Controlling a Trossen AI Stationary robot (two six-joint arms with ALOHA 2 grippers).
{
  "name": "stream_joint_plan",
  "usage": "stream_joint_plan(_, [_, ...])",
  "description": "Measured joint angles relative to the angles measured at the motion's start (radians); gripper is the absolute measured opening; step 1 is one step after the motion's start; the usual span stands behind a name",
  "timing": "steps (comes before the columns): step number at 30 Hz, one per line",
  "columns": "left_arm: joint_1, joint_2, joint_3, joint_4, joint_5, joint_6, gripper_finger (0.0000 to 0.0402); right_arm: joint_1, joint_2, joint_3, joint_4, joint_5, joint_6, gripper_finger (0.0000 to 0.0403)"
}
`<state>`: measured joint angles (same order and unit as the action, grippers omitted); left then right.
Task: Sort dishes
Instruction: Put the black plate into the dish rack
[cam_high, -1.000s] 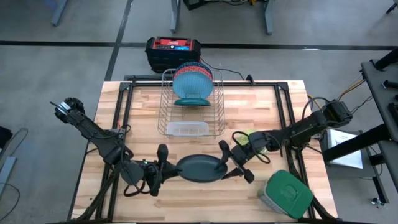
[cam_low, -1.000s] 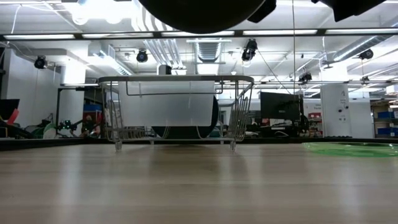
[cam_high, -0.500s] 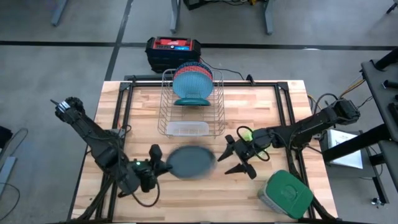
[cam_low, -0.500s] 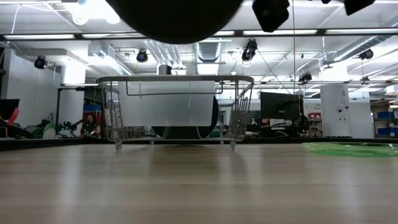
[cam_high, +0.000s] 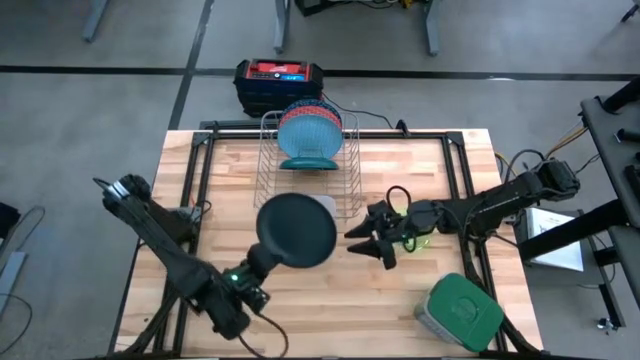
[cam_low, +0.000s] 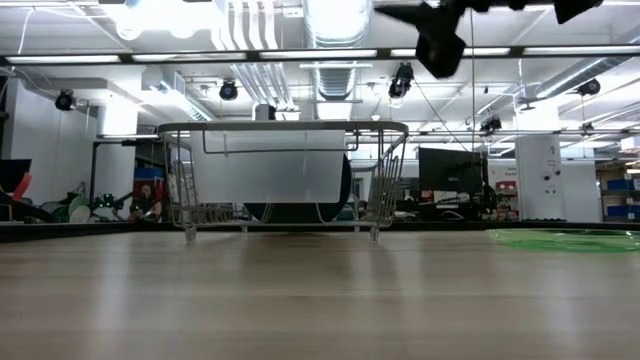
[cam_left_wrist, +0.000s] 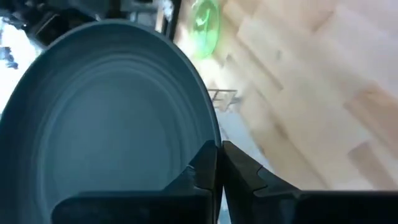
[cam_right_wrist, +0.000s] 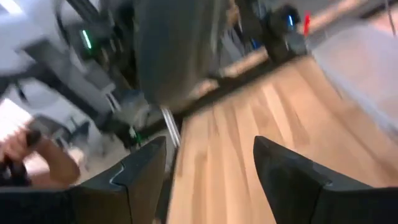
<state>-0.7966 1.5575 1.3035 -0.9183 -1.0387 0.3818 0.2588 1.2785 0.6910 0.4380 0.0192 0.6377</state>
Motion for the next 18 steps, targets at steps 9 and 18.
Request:
stream_joint_plan(9, [0.009,0.235,0.225,-0.5,-0.079,-0.4,0.0001,-0.004,-0.001,0.002,0.065,0.09,-0.071,0.0255])
stream_joint_plan(18, [0.011,0.288,0.289,-0.643,-0.079,-0.578,0.0,-0.005,0.005,0.016,0.075,0.246,-0.214,0.0273])
